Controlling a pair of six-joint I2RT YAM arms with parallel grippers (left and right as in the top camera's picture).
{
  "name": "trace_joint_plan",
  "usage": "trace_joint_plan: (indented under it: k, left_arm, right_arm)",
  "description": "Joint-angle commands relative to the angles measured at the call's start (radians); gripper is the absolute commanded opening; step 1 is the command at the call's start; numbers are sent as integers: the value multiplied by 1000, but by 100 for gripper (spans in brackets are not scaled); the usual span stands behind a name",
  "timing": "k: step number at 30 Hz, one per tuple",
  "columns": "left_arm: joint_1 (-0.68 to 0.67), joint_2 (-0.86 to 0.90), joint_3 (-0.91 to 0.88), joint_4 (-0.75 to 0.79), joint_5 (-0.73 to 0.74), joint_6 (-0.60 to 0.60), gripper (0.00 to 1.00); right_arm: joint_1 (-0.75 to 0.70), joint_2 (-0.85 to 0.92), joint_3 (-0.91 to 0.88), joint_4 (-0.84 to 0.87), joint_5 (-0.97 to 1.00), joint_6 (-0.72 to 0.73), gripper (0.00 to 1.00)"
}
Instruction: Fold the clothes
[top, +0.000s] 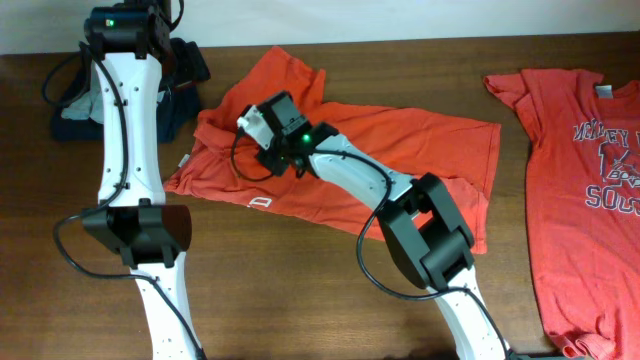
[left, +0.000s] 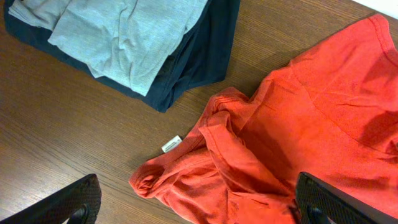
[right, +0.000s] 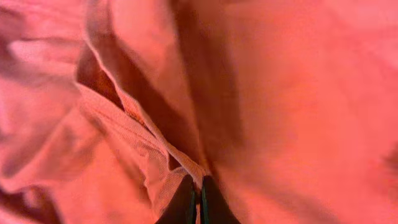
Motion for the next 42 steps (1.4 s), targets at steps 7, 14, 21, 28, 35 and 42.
trace_joint_plan:
  k: [7, 14, 21, 28, 35, 42]
  left_arm:
    - [1, -4, 2, 1, 7, -2, 99]
    - [1, -4, 2, 1, 7, -2, 99]
    - [1, -4, 2, 1, 7, -2, 99]
    - [1, -4, 2, 1, 7, -2, 99]
    - [1, -4, 2, 1, 7, -2, 99]
    - [1, -4, 2, 1, 7, -2, 99]
  right_arm:
    - [-72, -49, 3, 51, 67, 8, 4]
    - [-95, -49, 3, 87, 67, 8, 5]
    - [-99, -49, 3, 131, 110, 8, 37]
    - [-95, -51, 64, 88, 48, 68, 47]
    - [-75, -51, 91, 54, -63, 68, 47]
    - [-71, -48, 90, 71, -145, 93, 33]
